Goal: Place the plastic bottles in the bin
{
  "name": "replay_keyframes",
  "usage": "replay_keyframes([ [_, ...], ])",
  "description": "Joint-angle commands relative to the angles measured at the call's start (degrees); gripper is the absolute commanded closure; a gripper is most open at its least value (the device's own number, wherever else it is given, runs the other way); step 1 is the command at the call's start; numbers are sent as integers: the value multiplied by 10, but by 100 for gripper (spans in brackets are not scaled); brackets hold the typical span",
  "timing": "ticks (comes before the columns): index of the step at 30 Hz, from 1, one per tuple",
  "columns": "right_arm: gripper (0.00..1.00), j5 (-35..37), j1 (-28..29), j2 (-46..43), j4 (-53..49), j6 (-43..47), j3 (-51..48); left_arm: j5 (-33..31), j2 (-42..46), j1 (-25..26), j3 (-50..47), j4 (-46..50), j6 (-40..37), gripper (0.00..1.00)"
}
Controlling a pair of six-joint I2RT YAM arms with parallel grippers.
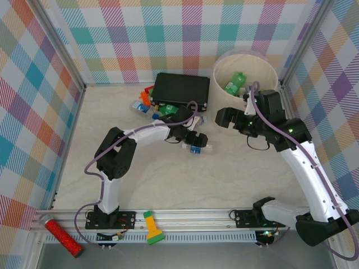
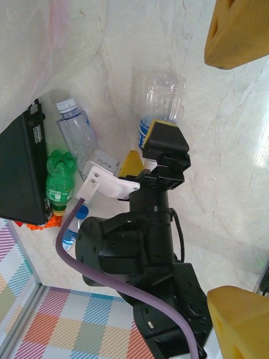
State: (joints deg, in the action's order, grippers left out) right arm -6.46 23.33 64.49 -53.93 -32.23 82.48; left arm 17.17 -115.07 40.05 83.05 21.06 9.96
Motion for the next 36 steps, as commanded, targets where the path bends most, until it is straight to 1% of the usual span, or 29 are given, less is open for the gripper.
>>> replay_keyframes([
  [1,1,-7,0,8,13,-6,2,8,24,7,-22,19,-21,4],
  [8,1,-11,0,14,17,-9,2,12,55,22,-43,23,-25,3],
  [20,1,-10,0,13,17,-9,2,-35,80,76,-87,50,-49,4],
  [24,1,-10,0,10,17,-11,-1,-55,94,103,-104,58,-54,4],
  [28,1,-10,0,7,16,-12,-3,-68,106,124,-122,64,-53,9],
  [34,1,-10,0,0,19,-17,-12,-78,131,138,-150,61,-42,9],
  [36,1,-10,0,-2,20,-20,-15,-77,136,142,-156,61,-37,11],
])
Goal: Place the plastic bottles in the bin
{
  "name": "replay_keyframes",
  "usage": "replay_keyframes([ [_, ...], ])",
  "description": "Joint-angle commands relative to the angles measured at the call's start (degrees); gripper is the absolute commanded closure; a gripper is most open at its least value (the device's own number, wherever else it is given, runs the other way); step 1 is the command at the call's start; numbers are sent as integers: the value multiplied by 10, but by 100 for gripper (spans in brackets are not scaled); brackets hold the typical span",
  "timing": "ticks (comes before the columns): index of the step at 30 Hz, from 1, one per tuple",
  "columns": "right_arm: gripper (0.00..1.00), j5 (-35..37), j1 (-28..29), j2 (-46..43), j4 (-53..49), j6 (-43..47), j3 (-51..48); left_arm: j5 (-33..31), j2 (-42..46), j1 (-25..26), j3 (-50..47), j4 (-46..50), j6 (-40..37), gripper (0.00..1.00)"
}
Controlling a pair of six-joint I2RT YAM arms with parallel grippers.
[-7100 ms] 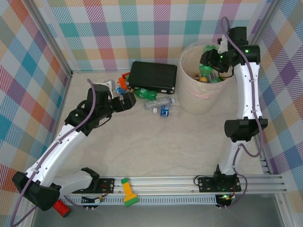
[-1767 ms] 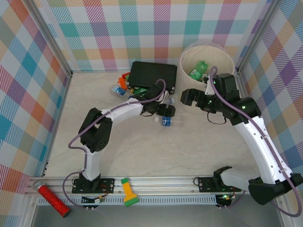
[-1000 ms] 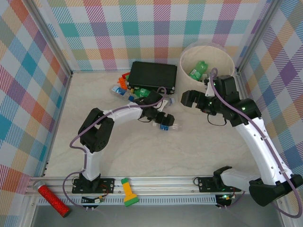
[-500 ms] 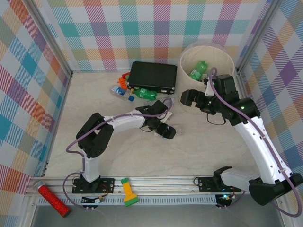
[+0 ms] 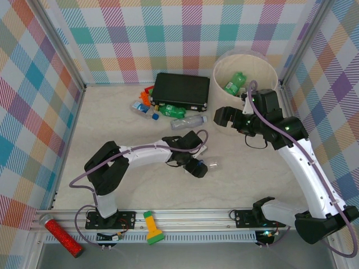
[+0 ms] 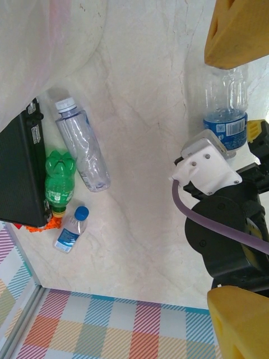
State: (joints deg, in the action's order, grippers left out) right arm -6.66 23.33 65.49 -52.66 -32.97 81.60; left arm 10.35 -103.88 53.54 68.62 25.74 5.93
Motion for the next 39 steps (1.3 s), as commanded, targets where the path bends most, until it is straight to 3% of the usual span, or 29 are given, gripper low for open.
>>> replay_keyframes([
  [1,1,-9,0,-14,7,-12,-6,-9,25,9,-16,14,4,13],
  [13,1,-2,1,-38,10,-26,-26,-36,31,26,-58,-3,16,35],
  [23,1,9,0,-47,5,-25,-24,-52,57,29,-69,2,23,70],
  [26,1,10,0,-47,7,-26,-23,-65,76,28,-67,4,30,76],
  [32,1,24,-5,-47,22,-35,-6,-94,117,29,-47,8,54,79],
  [39,1,-27,-13,-46,115,-70,-18,-145,158,28,17,11,95,82],
])
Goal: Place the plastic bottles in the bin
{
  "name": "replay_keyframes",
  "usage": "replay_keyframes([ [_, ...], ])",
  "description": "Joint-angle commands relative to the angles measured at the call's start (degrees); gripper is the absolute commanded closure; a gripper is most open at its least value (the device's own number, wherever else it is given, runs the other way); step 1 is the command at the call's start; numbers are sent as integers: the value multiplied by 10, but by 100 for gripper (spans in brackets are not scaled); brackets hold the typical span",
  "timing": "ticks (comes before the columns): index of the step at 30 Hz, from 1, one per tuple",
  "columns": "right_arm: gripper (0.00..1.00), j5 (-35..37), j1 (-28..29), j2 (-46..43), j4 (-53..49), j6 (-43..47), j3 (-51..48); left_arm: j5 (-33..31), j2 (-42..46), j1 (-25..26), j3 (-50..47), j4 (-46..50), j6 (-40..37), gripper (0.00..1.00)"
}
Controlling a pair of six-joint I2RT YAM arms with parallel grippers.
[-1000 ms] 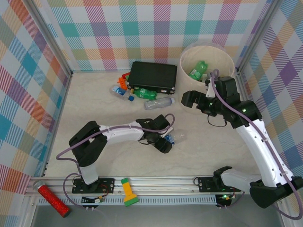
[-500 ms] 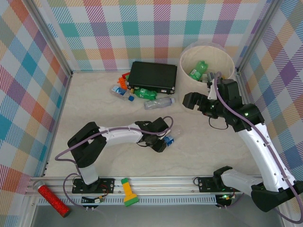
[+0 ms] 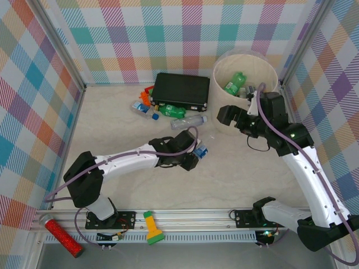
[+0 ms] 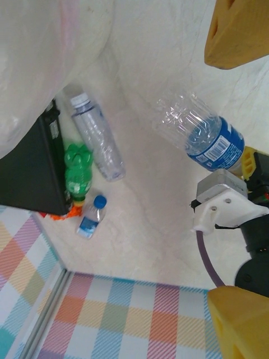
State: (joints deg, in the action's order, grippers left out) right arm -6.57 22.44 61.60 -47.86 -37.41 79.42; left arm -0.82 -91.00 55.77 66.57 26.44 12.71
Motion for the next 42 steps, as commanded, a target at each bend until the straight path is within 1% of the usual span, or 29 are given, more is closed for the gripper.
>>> replay_keyframes([
  [1,1,-35,-3,-9,86,-35,-3,-39,34,4,49,1,35,82],
  [4,7,-58,-3,-4,143,-54,-18,-53,45,-1,75,-13,65,83],
  [7,11,-61,-3,5,164,-67,-21,-52,53,-13,97,-32,102,83],
  [10,14,-64,-3,14,182,-80,-27,-37,57,-25,114,-49,133,83],
  [13,16,-84,-3,27,203,-97,-36,-17,62,-34,122,-72,151,83],
  [22,19,-122,1,73,238,-121,-38,39,65,-38,150,-95,161,82],
  [30,24,-122,7,102,249,-129,-33,67,71,-37,159,-100,163,81],
  [32,29,-122,9,107,250,-126,-30,77,70,-38,160,-117,167,81],
  [34,31,-122,11,111,248,-123,-25,83,68,-38,161,-122,171,81],
  [37,31,-121,16,114,249,-118,-22,89,66,-38,165,-118,170,80],
  [40,27,-122,18,119,243,-116,-19,91,70,-38,165,-119,169,80],
  [42,27,-122,19,121,240,-113,-17,92,72,-38,168,-118,167,80],
])
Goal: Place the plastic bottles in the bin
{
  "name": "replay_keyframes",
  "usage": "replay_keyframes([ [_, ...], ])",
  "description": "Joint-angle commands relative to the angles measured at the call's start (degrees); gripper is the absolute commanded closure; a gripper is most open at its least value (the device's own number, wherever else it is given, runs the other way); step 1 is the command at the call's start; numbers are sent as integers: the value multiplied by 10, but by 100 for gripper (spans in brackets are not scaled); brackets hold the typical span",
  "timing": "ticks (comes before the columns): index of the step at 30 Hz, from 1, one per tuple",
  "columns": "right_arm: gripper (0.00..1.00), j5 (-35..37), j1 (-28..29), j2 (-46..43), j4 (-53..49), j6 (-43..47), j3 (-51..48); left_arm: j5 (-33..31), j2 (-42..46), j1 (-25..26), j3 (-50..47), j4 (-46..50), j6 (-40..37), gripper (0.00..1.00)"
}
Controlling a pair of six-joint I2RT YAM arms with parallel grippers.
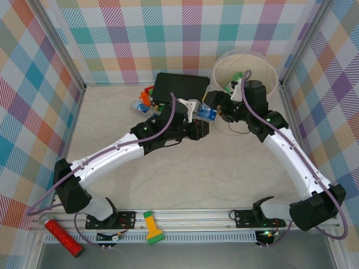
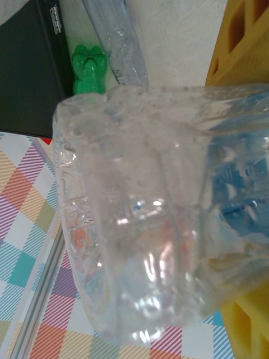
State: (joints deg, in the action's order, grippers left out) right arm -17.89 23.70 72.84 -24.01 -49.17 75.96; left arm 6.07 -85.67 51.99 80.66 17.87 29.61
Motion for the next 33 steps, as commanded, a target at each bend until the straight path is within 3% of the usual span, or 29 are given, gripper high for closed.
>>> replay_keyframes([
  [1,28,-8,6,9,0,4,19,24,18,0,29,-32,-3,80],
  [4,35,-7,7,8,-3,7,23,21,15,0,29,-28,-5,78],
  [9,40,19,6,-3,-21,24,35,10,15,-1,30,-24,-3,66],
  [11,41,31,6,-6,-33,27,45,2,17,-2,31,-5,-4,51],
  [13,41,38,6,-7,-42,34,56,-5,21,-3,29,-3,-5,44],
  [14,41,43,7,-8,-48,39,61,-10,24,-5,28,0,-4,30],
  [18,42,61,0,-1,-81,69,101,-30,41,-11,21,13,-7,2],
  [33,44,57,-138,91,-252,172,344,-105,138,-73,-24,97,-30,0],
])
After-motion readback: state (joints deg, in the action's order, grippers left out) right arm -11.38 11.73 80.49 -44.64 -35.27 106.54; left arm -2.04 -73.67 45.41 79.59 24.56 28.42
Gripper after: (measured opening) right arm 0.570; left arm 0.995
